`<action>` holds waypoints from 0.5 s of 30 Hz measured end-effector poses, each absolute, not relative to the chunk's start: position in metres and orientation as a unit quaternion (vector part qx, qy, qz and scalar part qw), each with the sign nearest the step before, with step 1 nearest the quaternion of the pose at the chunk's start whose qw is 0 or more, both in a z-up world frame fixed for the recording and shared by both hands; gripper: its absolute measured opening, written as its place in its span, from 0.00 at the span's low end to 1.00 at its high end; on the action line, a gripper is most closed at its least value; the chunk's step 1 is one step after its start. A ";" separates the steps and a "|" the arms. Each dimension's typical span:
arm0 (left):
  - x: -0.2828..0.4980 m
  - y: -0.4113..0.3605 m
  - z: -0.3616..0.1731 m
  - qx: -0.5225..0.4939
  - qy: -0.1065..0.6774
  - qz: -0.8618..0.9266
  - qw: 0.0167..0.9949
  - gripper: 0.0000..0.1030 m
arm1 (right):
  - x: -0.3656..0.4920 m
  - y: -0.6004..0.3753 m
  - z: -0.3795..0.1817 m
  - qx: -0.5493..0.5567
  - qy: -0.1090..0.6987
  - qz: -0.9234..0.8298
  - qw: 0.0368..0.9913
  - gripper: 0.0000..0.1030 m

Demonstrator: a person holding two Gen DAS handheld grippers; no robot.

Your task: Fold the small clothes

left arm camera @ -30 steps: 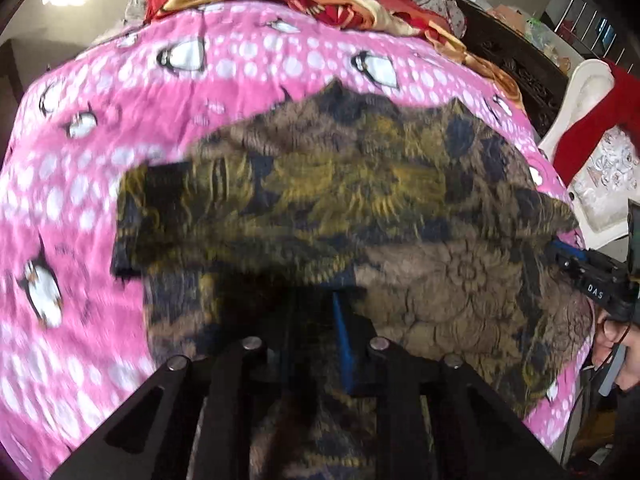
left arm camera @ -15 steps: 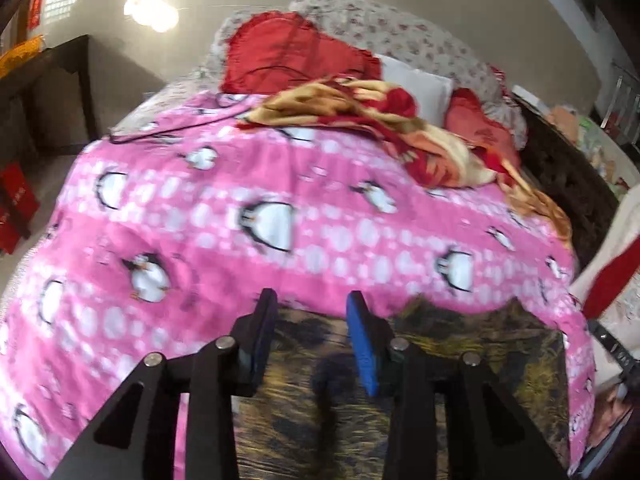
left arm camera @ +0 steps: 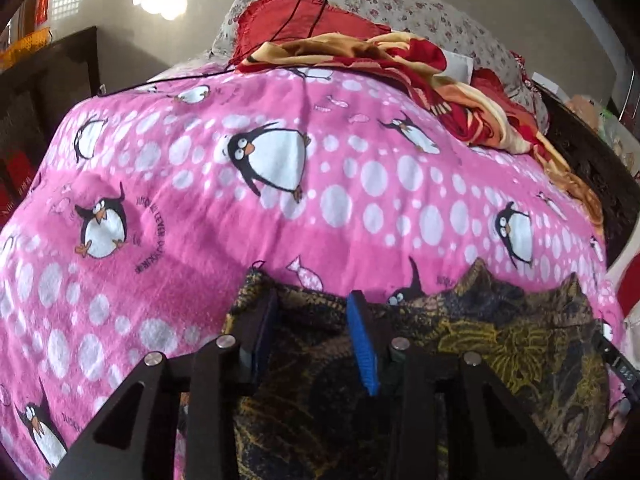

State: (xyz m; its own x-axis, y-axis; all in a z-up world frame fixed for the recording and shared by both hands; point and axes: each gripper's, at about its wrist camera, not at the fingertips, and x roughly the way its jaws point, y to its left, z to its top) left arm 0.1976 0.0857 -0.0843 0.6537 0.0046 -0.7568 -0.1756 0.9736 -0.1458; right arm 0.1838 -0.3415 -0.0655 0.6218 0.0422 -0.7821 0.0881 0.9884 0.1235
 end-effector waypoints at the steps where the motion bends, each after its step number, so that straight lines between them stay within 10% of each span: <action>1: 0.199 0.085 -0.085 -0.102 0.414 0.051 0.903 0.37 | 0.184 -0.344 -0.067 0.079 0.434 -0.012 0.897 0.52; 11: 0.197 0.069 -0.050 -0.059 0.426 0.045 0.902 0.38 | 0.177 -0.347 -0.045 0.103 0.442 -0.012 0.891 0.48; 15: 0.140 0.039 -0.012 -0.077 0.376 -0.035 0.923 0.53 | 0.134 -0.317 -0.007 0.069 0.399 0.034 0.914 0.46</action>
State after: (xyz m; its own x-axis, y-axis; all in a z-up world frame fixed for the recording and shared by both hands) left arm 0.1397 0.0387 -0.0118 0.7142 -0.1224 -0.6892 0.0064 0.9857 -0.1685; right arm 0.1345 -0.3167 -0.0072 0.6786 0.1165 -0.7252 -0.0059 0.9882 0.1532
